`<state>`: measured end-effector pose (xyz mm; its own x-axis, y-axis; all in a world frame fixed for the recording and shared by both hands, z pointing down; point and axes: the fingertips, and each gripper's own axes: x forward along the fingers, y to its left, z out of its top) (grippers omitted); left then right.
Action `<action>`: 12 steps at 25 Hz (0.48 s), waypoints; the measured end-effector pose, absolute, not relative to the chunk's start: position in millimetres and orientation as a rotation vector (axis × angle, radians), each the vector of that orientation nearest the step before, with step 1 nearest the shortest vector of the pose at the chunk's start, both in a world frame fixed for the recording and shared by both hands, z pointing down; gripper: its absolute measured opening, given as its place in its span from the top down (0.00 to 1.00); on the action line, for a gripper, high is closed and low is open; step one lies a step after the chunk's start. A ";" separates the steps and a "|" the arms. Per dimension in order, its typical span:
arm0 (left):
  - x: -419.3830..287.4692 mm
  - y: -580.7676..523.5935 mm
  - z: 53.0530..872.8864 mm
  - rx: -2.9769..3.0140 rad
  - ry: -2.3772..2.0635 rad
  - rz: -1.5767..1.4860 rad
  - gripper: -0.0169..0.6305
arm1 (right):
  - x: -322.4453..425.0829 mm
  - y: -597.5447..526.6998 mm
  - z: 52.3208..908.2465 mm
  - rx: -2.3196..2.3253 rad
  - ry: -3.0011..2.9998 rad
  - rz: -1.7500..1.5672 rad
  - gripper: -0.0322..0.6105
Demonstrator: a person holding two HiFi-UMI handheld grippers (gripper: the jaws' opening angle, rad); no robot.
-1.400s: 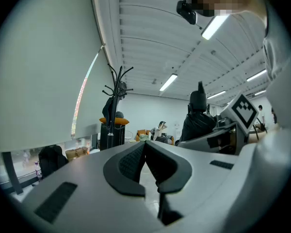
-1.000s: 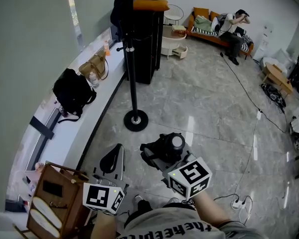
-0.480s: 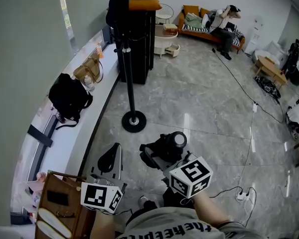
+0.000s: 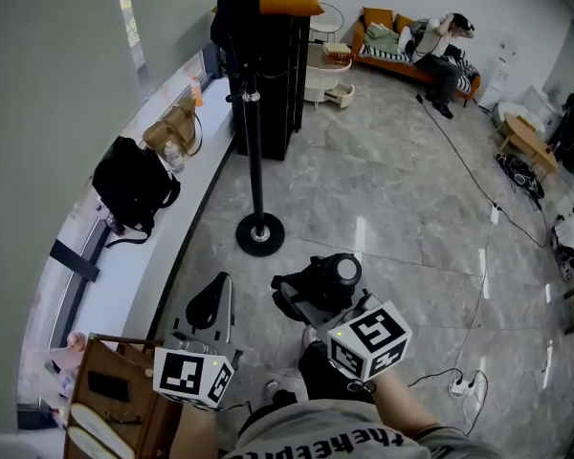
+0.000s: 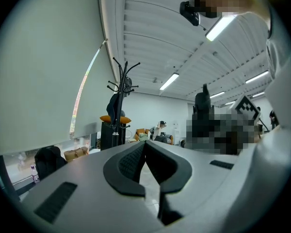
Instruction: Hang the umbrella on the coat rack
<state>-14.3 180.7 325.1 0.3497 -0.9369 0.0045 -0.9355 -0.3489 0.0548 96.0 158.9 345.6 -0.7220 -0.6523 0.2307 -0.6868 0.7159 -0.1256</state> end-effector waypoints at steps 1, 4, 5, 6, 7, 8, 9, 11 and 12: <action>-15.0 174.7 324.8 2.535 -1.776 -0.038 0.95 | 94.4 151.5 347.0 1.077 -2.739 0.275 0.55; -17.0 156.8 323.6 2.515 -1.811 -0.033 0.95 | 87.5 133.2 352.3 1.016 -2.725 0.231 0.55; -17.7 150.6 322.9 2.505 -1.823 -0.037 0.95 | 85.3 127.9 353.2 0.994 -2.727 0.225 0.55; -17.9 144.6 321.9 2.494 -1.835 -0.041 0.95 | 83.6 122.5 353.4 0.975 -2.730 0.218 0.55; -17.6 138.6 320.9 2.483 -1.847 -0.044 0.95 | 82.7 116.8 353.0 0.959 -2.734 0.209 0.55; -16.5 132.9 320.0 2.475 -1.858 -0.046 0.95 | 82.6 110.7 352.3 0.948 -2.738 0.199 0.55; -15.0 127.4 319.4 2.468 -1.869 -0.046 0.95 | 83.1 104.2 351.3 0.940 -2.742 0.190 0.55; -11.9 116.8 319.9 2.455 -1.883 -0.041 0.95 | 85.2 90.5 349.3 0.934 -2.749 0.181 0.55; -10.8 111.8 321.0 2.449 -1.888 -0.035 0.95 | 86.1 83.8 348.6 0.930 -2.754 0.182 0.55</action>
<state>-10.8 111.8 321.0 0.2545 -0.9670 0.0120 -0.9659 -0.2535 0.0531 86.1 83.8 348.6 -0.7725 -0.5820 0.2540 -0.6104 0.7909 -0.0441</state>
